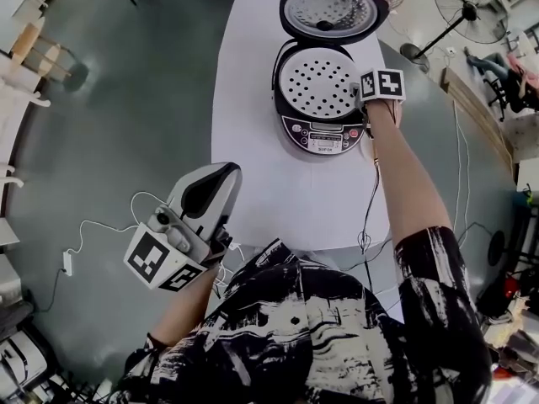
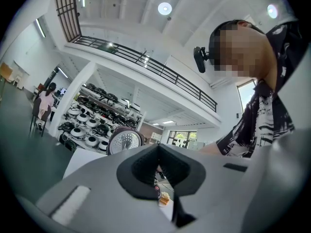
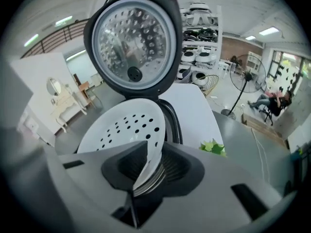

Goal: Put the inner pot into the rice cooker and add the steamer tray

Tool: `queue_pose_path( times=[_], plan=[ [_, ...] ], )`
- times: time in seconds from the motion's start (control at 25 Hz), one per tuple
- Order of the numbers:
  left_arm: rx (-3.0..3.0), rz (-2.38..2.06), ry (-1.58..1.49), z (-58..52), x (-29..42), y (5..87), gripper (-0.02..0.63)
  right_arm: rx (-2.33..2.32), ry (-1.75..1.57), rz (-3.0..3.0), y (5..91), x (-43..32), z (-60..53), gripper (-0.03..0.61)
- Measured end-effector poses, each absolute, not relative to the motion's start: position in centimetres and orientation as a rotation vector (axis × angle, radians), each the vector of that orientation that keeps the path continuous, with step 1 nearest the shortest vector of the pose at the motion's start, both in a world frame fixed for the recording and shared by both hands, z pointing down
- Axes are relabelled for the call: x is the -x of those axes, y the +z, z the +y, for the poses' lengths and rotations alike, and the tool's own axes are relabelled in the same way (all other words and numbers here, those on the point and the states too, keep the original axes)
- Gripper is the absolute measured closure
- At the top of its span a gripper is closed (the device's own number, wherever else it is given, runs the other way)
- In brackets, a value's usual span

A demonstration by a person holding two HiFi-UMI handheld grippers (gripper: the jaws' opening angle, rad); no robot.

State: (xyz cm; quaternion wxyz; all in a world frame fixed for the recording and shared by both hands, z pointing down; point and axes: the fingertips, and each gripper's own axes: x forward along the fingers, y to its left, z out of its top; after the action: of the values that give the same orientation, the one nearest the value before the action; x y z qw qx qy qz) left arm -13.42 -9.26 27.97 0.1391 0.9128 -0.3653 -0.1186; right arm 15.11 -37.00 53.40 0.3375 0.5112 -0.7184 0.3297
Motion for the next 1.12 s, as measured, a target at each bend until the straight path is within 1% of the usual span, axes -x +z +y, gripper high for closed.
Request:
queue_pose_path(
  times=[0.12,0.24,0.48,0.76,0.88,0.96,1.04,1.12],
  plan=[
    [-2.644,-1.054,-0.343,-8.9,13.4,27.6,0.609,-1.392,0.970,-1.938,52.7,-15.4,-36.9,0.508],
    [-2.651,-1.045,-0.342,-8.6,12.9,27.3,0.609,-1.403,0.995,-1.972,52.2,-15.8,-36.5,0.503],
    [-2.673,-1.015,-0.339,-8.3,11.2,26.8,0.609,-1.401,0.922,-2.046,49.8,-16.0,-36.2,0.503],
    [-2.700,-0.983,-0.330,-7.9,9.3,26.3,0.609,-1.340,0.870,-2.196,47.2,-13.8,-35.4,0.505],
    [-2.707,-0.979,-0.317,-7.8,8.9,26.4,0.609,-1.318,0.866,-2.427,42.4,-11.8,-33.8,0.506],
    [-2.708,-0.970,-0.307,-7.8,8.5,26.5,0.609,-1.276,0.786,-2.638,37.3,-10.6,-31.3,0.540],
    [-2.718,-0.959,-0.292,-7.8,7.9,26.4,0.609,-1.201,0.576,-2.874,30.9,-9.6,-27.0,0.563],
    [-2.735,-0.944,-0.272,-7.9,7.0,26.3,0.609,-1.077,0.338,-3.090,24.7,-9.0,-21.2,0.568]
  ],
)
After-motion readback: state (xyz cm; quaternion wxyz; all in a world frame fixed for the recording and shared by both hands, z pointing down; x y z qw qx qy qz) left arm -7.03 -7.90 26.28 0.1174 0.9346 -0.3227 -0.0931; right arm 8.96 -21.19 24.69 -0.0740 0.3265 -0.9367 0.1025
